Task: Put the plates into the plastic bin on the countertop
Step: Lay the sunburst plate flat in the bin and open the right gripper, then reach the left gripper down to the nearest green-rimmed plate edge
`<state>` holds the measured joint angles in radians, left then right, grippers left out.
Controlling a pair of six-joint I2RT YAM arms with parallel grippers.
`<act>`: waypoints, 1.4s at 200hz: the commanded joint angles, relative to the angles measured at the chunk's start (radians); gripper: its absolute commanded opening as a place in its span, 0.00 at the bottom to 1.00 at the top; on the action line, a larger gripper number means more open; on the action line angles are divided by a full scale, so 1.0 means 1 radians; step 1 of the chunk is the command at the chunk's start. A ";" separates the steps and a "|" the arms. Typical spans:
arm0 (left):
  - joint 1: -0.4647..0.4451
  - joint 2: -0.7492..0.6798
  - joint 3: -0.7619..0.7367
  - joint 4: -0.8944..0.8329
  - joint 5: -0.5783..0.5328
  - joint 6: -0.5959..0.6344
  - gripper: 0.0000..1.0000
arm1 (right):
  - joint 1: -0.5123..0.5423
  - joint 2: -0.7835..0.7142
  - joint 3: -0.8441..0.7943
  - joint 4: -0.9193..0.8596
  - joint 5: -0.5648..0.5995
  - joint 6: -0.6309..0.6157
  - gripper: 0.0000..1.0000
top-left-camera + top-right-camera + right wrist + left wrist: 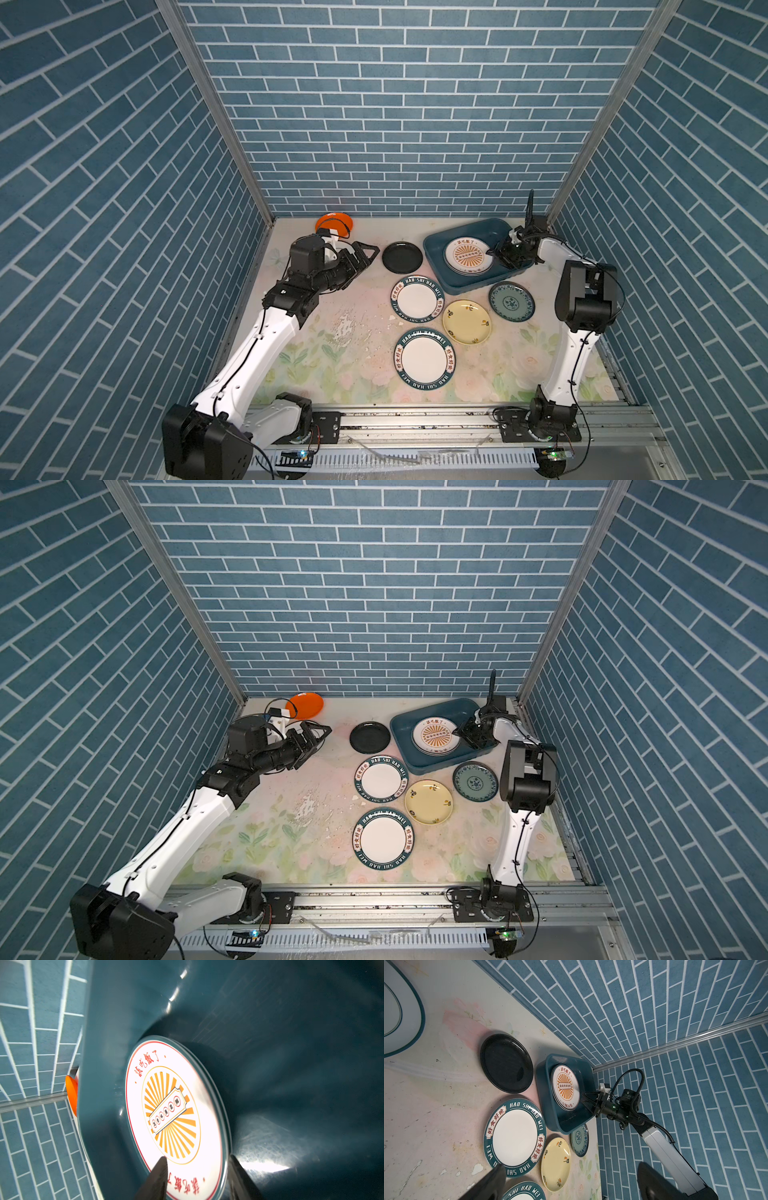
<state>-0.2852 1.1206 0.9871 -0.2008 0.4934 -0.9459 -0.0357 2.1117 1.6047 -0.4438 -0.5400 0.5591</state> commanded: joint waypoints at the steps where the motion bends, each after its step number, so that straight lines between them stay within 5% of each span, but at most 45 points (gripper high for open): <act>1: -0.003 -0.028 -0.014 -0.021 -0.008 0.015 1.00 | -0.001 0.005 0.036 -0.035 0.008 -0.037 0.52; 36: -0.003 -0.050 -0.022 -0.034 -0.016 0.014 1.00 | 0.000 -0.017 0.040 -0.042 0.017 -0.050 0.58; 69: -0.003 -0.065 -0.033 -0.045 -0.027 0.014 1.00 | 0.002 -0.061 0.037 -0.042 0.031 -0.063 0.80; 98: -0.003 -0.074 -0.044 -0.045 -0.032 0.012 1.00 | 0.004 -0.100 0.037 -0.038 0.029 -0.075 0.88; 217: -0.003 -0.100 -0.036 -0.248 -0.025 0.163 1.00 | 0.079 -0.331 -0.044 -0.027 0.068 -0.041 0.94; 280: -0.013 -0.141 -0.113 -0.249 0.024 0.187 1.00 | 0.216 -0.518 -0.206 0.020 0.174 -0.025 0.94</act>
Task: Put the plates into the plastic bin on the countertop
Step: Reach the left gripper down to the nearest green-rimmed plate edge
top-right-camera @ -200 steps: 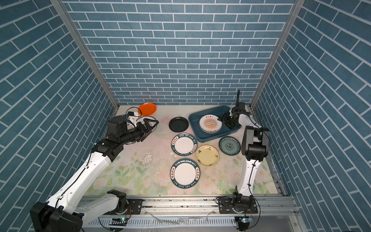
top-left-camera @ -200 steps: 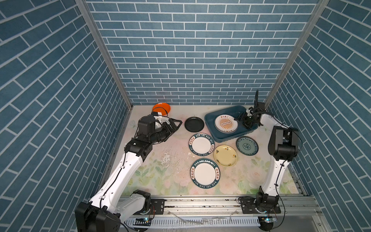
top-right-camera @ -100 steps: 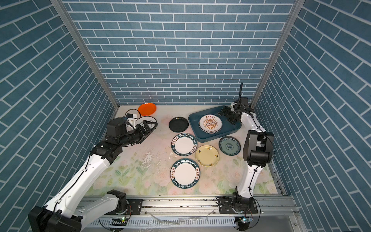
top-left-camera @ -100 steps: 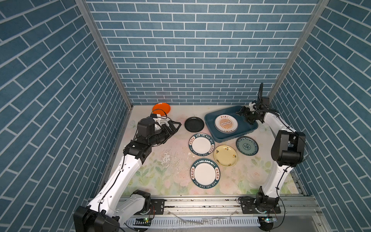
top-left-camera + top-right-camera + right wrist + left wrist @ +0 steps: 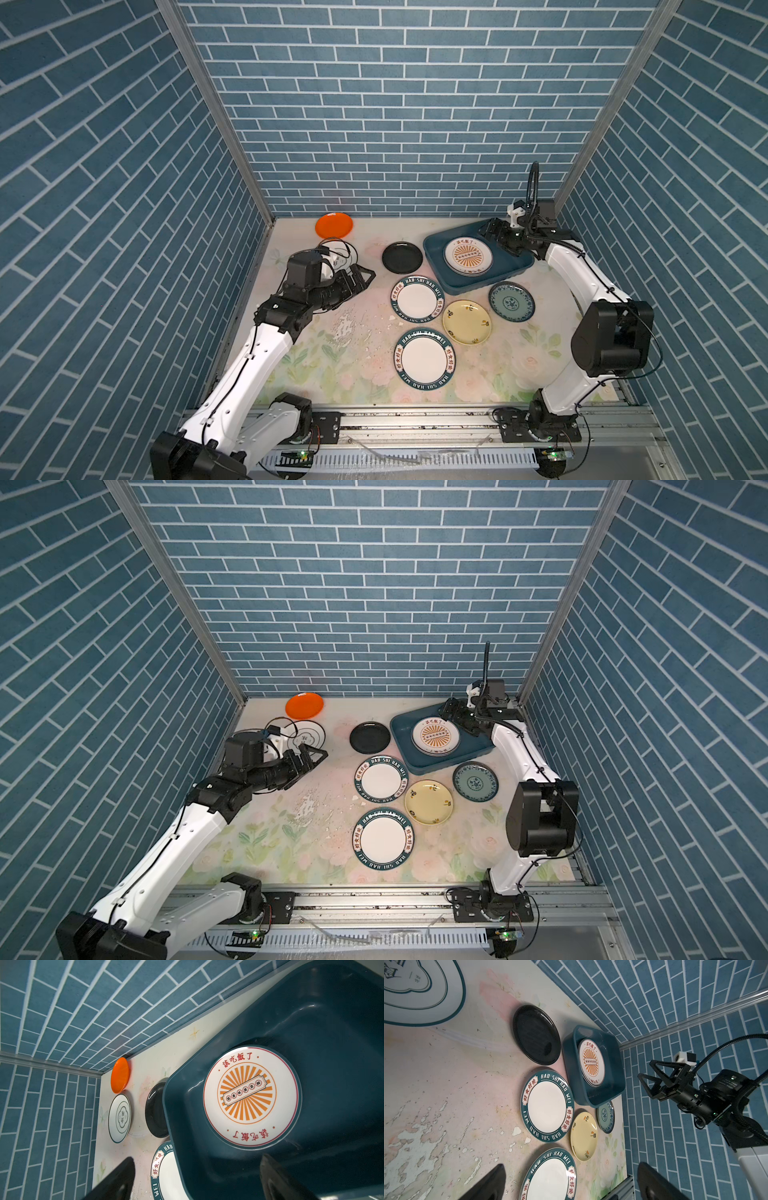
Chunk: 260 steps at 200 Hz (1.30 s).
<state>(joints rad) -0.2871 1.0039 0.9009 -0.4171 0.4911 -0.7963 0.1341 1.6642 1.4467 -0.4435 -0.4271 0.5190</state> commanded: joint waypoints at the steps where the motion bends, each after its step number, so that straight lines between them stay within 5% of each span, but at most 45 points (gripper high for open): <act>1: -0.011 -0.024 -0.028 -0.034 0.026 0.039 1.00 | 0.048 -0.073 -0.048 0.021 0.061 0.016 0.94; 46: -0.048 -0.026 -0.092 -0.098 0.042 0.103 1.00 | 0.103 -0.167 -0.120 0.044 0.073 0.045 0.94; 106: -0.213 0.021 -0.197 -0.062 0.025 0.112 1.00 | 0.156 -0.246 -0.220 0.045 0.082 0.092 0.93; 175: -0.307 0.090 -0.424 0.284 0.012 -0.038 0.97 | 0.165 -0.311 -0.257 0.014 0.109 0.098 0.93; 260: -0.353 0.304 -0.451 0.492 0.038 -0.069 0.91 | 0.165 -0.363 -0.262 -0.038 0.149 0.084 0.93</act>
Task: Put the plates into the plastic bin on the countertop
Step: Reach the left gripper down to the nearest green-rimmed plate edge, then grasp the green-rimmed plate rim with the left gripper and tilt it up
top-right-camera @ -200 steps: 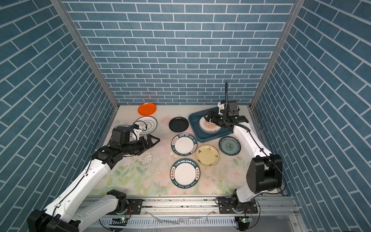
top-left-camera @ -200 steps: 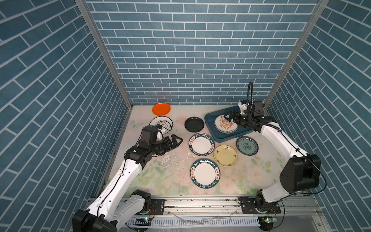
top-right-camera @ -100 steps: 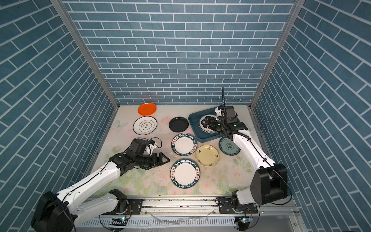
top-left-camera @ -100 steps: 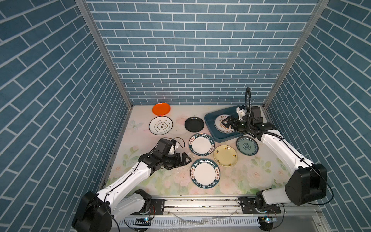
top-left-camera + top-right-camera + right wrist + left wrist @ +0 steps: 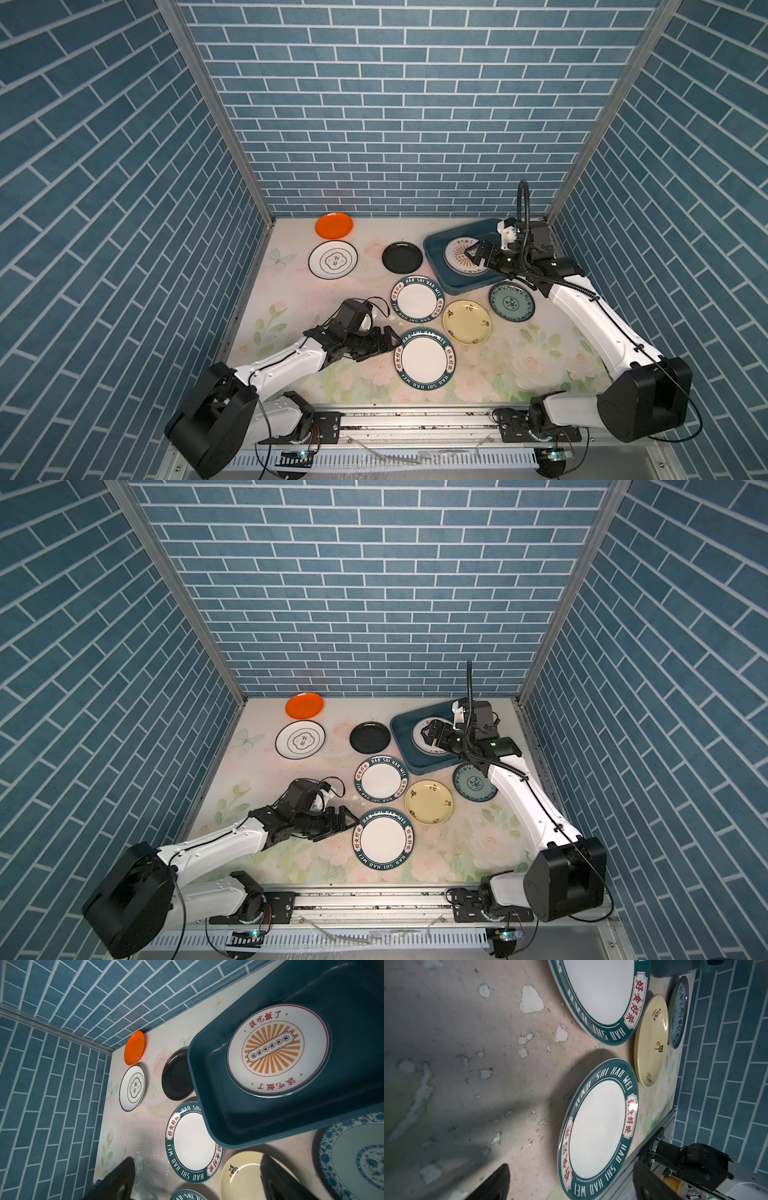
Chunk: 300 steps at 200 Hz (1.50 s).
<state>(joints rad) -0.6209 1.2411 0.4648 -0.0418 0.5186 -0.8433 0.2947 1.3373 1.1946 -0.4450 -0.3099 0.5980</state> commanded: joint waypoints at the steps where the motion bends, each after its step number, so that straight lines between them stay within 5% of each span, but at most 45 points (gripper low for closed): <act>1: -0.021 0.070 -0.014 0.120 0.011 -0.023 0.91 | 0.004 -0.037 -0.010 -0.037 0.033 0.005 0.93; 80: -0.064 0.260 0.057 0.176 0.059 -0.011 0.75 | 0.004 -0.075 -0.031 -0.057 0.083 -0.003 0.94; 155: -0.065 0.295 0.073 0.193 0.063 -0.017 0.34 | 0.004 -0.046 -0.013 -0.031 0.092 0.003 0.94; 213: -0.065 0.303 0.081 0.196 0.061 -0.018 0.13 | 0.004 -0.029 0.002 -0.035 0.095 -0.003 0.94; 259: -0.065 0.305 0.092 0.188 0.067 -0.015 0.01 | 0.004 -0.030 0.005 -0.038 0.097 -0.003 0.94; 300: -0.065 0.267 0.108 0.140 0.072 0.002 0.00 | 0.004 -0.032 0.005 -0.036 0.094 -0.002 0.94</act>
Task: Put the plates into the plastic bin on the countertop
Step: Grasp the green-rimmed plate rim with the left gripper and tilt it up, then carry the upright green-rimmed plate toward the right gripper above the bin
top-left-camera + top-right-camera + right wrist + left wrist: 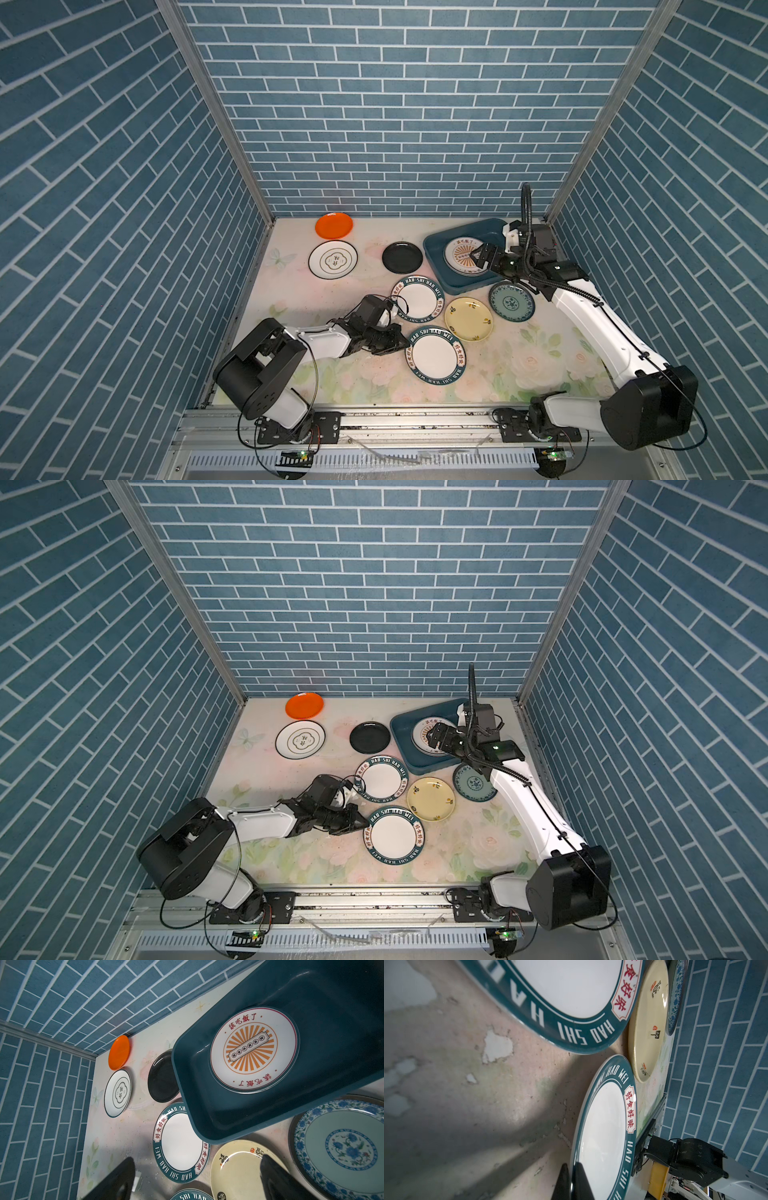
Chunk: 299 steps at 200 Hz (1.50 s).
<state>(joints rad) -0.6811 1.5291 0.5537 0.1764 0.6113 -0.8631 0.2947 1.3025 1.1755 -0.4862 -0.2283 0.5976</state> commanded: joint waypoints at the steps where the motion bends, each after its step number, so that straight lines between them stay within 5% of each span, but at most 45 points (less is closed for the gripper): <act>1: -0.005 -0.022 0.020 -0.081 -0.021 0.023 0.00 | 0.004 0.003 0.024 0.005 0.011 -0.001 0.93; 89: 0.003 -0.163 0.212 -0.535 -0.067 0.225 0.00 | 0.004 0.012 0.035 0.022 0.001 0.006 0.94; 299: 0.217 -0.499 0.210 -0.522 -0.030 0.149 0.00 | 0.004 0.103 0.143 0.004 0.020 -0.047 0.98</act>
<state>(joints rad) -0.4980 1.0676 0.7502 -0.3935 0.5392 -0.6964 0.2947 1.3907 1.2789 -0.4767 -0.2256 0.5831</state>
